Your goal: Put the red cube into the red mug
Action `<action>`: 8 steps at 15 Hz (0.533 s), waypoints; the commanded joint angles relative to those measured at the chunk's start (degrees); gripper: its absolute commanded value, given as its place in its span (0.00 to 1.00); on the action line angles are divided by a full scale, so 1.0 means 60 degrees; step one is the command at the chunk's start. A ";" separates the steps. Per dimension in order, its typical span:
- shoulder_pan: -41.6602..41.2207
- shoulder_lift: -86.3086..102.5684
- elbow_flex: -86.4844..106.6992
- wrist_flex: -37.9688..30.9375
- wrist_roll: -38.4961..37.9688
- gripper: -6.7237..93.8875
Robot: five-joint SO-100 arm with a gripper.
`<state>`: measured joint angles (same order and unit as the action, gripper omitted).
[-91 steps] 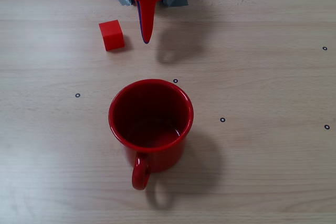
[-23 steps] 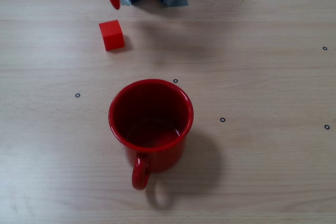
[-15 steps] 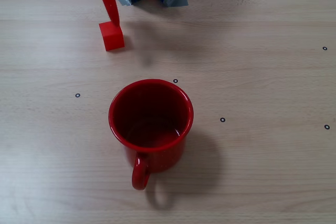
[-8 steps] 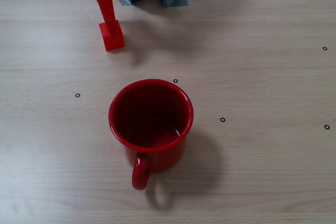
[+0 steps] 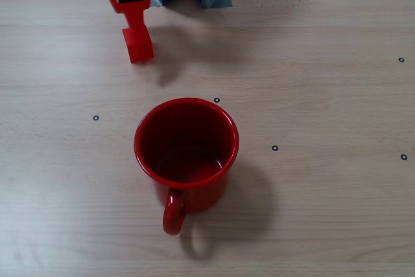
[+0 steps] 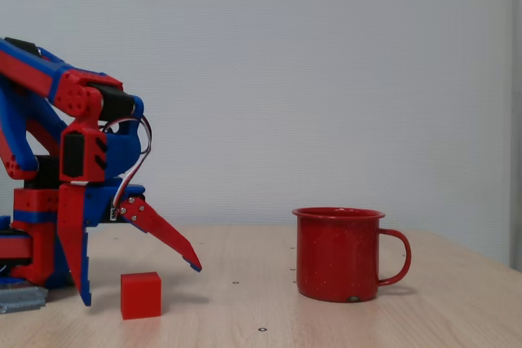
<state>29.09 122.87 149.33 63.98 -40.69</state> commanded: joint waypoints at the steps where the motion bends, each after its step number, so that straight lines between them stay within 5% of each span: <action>1: -0.0161 -0.0029 -0.0337 -0.0190 0.0088 0.60; 8: -0.0601 -0.1011 -0.1055 -0.0894 0.0483 0.60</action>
<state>25.84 115.84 147.13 58.89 -37.35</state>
